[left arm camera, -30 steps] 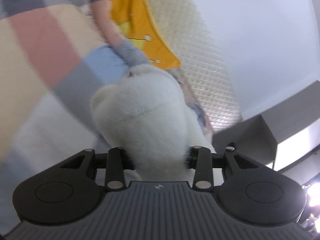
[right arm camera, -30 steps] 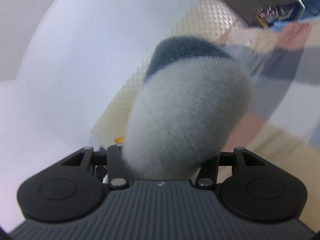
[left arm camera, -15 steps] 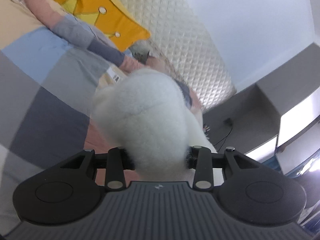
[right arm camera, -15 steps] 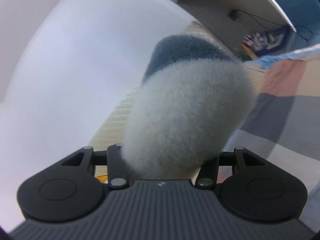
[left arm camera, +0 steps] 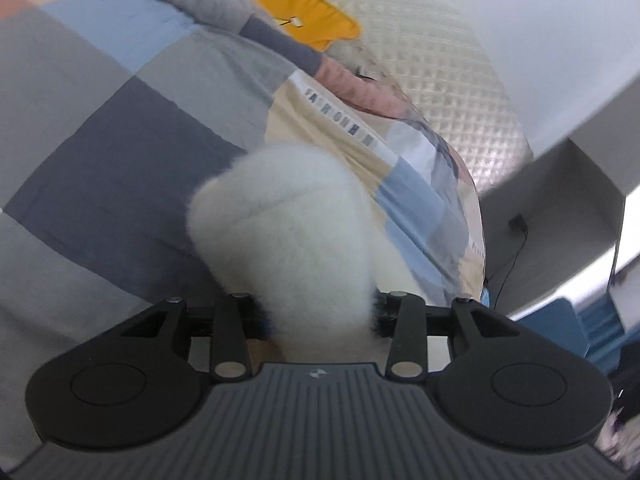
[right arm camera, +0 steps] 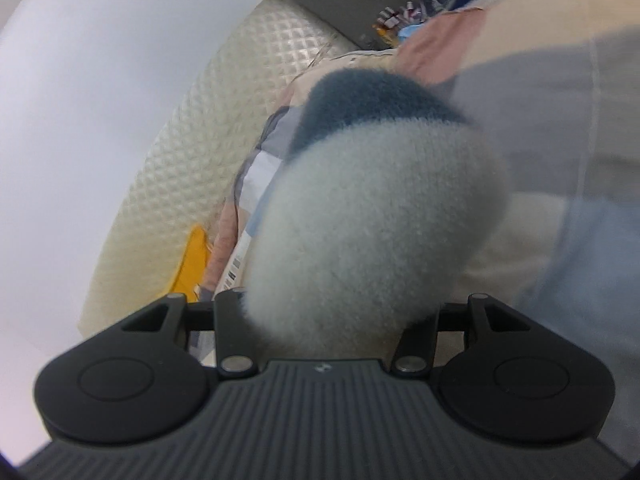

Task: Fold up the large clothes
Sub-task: 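Pinch the blanket roll end with the left gripper while the right gripper pinches beside it, then open both grippers and release the rolled blanket onto the bed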

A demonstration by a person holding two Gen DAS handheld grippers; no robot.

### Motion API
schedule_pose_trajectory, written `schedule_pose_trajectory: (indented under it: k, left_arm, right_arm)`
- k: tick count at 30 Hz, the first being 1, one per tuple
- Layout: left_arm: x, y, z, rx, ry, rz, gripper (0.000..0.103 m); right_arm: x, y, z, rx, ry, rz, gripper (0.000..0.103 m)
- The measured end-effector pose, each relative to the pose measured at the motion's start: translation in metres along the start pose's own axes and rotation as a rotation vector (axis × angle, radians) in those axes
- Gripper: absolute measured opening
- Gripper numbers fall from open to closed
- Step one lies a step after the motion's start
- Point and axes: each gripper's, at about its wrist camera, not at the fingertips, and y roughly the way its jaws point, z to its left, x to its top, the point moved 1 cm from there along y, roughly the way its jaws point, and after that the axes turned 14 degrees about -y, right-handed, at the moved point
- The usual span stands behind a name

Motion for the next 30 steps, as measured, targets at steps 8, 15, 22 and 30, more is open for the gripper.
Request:
schedule_pose_trajectory:
  k: [8,15,22,30]
  left_arm:
    - [-0.016,-0.009,0.017,-0.021,0.057,0.021,0.055]
    - [-0.022,-0.036,0.012,-0.003,0.076,0.031,0.056]
    - [-0.022,-0.098,-0.003,0.034,0.271,0.045,0.056]
    - [-0.033,-0.210,-0.074,0.000,0.549,0.007,0.056]
  right_arm:
    - [-0.037,-0.022,-0.032,-0.002,0.147,0.052,0.056]
    - [-0.031,-0.026,-0.034,-0.036,0.217,0.099,0.059]
    - [-0.027,-0.078,-0.011,-0.141,0.167,0.172,0.059]
    - [0.024,-0.135,0.054,-0.161,-0.048,0.053,0.059]
